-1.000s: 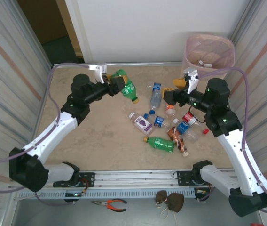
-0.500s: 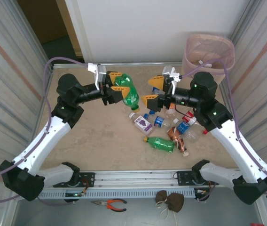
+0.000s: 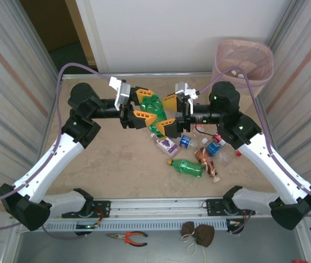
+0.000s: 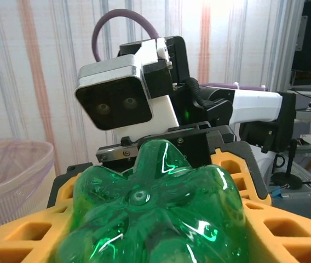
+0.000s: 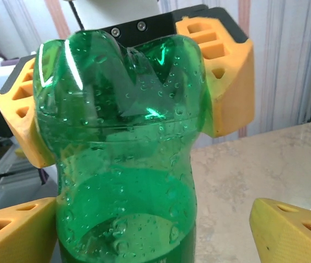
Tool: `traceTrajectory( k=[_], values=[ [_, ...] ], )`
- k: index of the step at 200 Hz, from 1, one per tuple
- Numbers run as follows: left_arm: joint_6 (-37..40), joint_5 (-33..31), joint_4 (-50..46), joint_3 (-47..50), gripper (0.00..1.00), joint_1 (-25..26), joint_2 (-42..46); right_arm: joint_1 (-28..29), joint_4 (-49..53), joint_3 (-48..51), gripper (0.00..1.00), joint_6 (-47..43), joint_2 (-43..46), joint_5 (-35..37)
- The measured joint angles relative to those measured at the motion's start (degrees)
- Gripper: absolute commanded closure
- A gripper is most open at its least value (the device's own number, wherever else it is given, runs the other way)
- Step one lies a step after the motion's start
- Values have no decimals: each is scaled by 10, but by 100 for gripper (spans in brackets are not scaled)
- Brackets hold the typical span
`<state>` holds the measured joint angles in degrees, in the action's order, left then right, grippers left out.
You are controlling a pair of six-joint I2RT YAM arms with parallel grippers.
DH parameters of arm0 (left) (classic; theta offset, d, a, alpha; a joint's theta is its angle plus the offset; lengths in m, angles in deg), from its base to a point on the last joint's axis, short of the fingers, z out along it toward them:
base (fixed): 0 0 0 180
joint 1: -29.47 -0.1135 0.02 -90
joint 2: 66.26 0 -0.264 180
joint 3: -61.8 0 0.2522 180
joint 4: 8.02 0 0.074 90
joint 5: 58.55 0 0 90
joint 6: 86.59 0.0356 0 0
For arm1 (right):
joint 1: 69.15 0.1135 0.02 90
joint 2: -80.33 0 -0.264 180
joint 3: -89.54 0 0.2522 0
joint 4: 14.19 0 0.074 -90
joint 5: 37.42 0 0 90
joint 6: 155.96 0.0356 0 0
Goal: Put the plastic bottles in the bin
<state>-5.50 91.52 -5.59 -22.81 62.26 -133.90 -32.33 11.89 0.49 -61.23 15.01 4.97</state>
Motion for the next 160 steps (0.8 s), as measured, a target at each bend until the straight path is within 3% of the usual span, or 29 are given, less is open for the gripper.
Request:
traceTrajectory(
  k=[70, 160],
  values=[
    [14, 4, -10, -7, 44, 7, -5, 6, 10, -3, 22, -9, -13, -29],
    [16, 0, -12, -7, 42, 10, -6, 11, 14, -11, 39, -10, -18, -42]
  ],
)
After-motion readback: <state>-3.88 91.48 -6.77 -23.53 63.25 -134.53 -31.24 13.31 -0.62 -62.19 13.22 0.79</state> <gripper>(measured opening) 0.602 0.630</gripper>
